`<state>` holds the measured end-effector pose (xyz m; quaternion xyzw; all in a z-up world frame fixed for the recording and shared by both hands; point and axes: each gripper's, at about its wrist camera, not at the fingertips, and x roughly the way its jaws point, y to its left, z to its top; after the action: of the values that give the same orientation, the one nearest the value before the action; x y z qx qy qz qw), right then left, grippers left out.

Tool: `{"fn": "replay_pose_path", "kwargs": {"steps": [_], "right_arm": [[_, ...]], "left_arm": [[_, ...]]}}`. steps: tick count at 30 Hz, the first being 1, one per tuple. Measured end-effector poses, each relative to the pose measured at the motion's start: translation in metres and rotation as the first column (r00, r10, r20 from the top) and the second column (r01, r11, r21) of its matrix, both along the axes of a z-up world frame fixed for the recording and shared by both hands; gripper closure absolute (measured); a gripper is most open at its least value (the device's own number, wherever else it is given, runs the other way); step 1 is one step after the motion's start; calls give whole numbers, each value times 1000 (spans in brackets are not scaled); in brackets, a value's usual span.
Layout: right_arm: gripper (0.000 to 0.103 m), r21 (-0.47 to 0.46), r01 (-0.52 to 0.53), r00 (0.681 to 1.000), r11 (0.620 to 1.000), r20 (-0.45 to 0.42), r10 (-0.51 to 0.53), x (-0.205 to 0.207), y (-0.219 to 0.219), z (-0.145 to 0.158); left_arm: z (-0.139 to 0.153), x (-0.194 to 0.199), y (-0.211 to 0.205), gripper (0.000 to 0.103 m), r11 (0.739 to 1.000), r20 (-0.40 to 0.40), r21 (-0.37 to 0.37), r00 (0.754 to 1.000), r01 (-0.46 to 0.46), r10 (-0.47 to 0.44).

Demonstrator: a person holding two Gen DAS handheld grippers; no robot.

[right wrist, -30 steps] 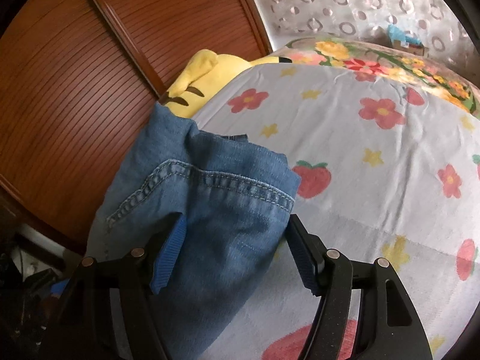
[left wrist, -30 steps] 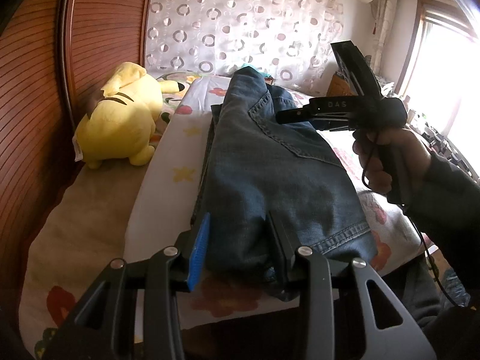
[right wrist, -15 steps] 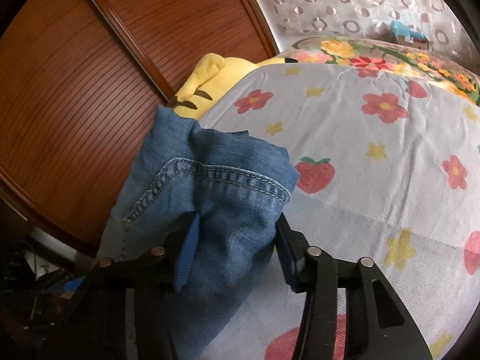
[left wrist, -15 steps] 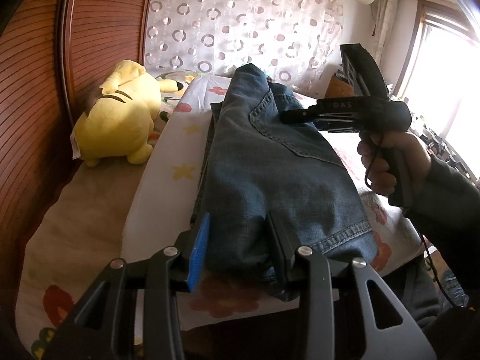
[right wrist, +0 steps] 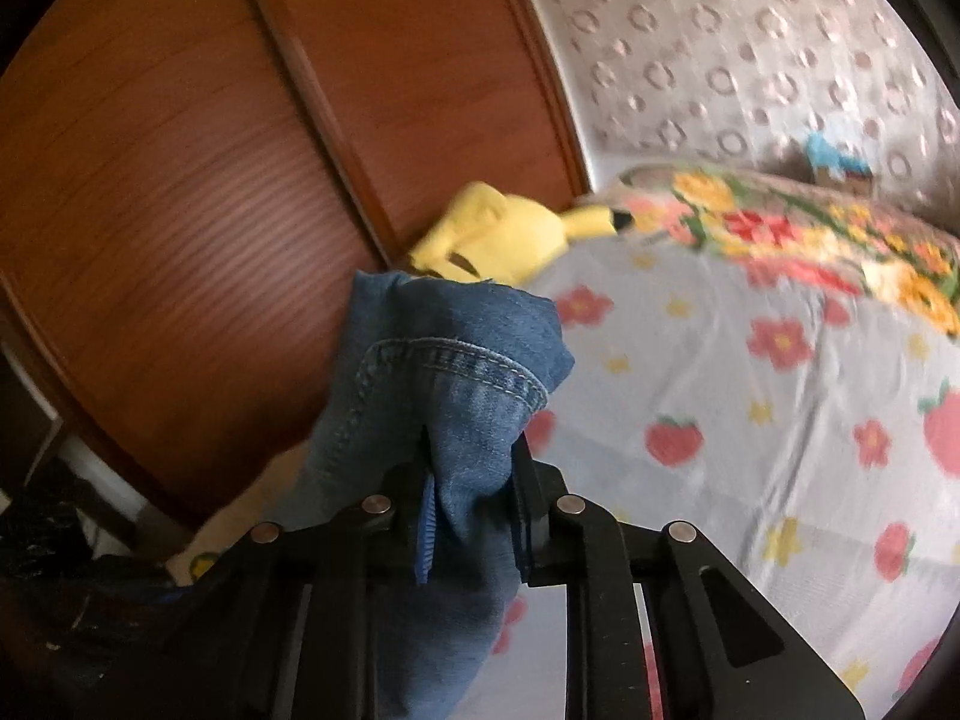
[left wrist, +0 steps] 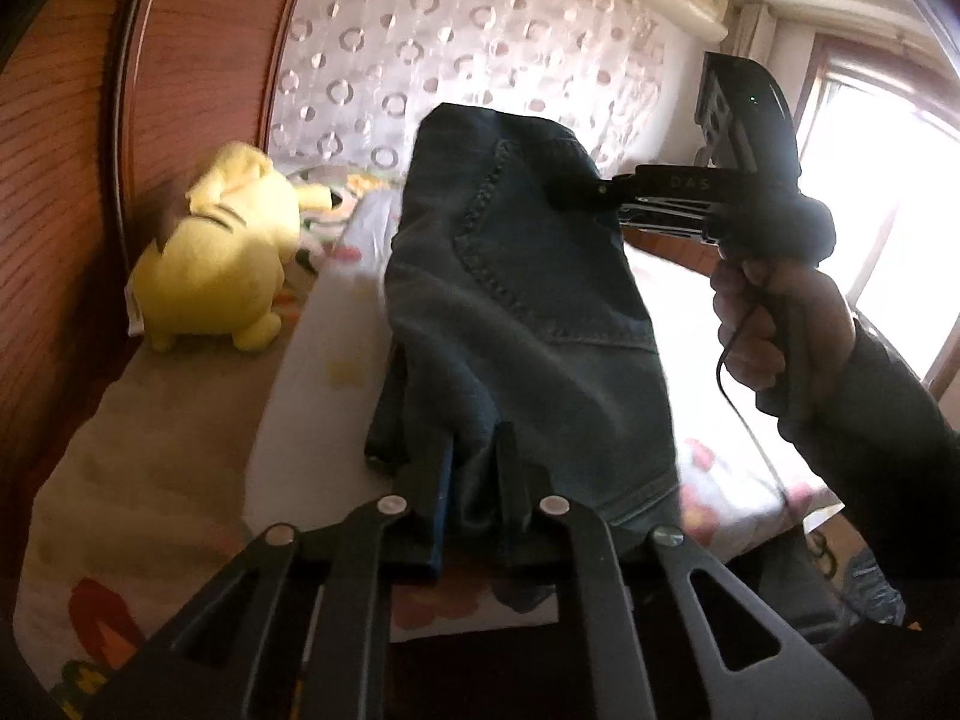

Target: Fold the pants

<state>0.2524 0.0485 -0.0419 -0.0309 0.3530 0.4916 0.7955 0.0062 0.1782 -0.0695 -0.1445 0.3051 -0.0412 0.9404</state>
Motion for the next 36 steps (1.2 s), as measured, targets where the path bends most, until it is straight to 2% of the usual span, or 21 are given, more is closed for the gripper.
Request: {"fn": "replay_pose_path", "kwargs": {"steps": [6, 13, 21, 28, 30, 31, 34, 35, 36], "right_arm": [[86, 17, -59, 996, 998, 68, 58, -7, 29, 53], [86, 14, -85, 992, 996, 98, 83, 28, 73, 74], [86, 29, -47, 998, 998, 54, 46, 116, 108, 57], [85, 4, 57, 998, 998, -29, -57, 199, 103, 16], [80, -22, 84, 994, 996, -65, -85, 216, 100, 1], [72, -55, 98, 991, 994, -83, -102, 225, 98, -9], [63, -122, 113, 988, 986, -88, -124, 234, 94, -24], [52, -125, 121, 988, 985, -82, -132, 235, 90, -26], [46, -130, 135, 987, 982, -69, -145, 235, 87, -27]], "left_arm": [[28, 9, 19, 95, 1000, 59, 11, 998, -27, 27], [40, 59, 56, 95, 997, 69, 33, 995, -71, 68], [40, 152, 80, 95, 997, 30, 54, 998, -58, 56], [26, 219, 75, 95, 996, -46, 86, 998, -28, 32], [15, 231, 70, 95, 993, -75, 115, 997, -22, 31], [12, 233, 69, 95, 993, -86, 115, 996, -23, 33], [-3, 236, 69, 94, 993, -119, 116, 992, -32, 45], [-5, 237, 68, 94, 993, -127, 116, 991, -36, 50], [-9, 236, 67, 94, 992, -134, 116, 989, -40, 56]]}}
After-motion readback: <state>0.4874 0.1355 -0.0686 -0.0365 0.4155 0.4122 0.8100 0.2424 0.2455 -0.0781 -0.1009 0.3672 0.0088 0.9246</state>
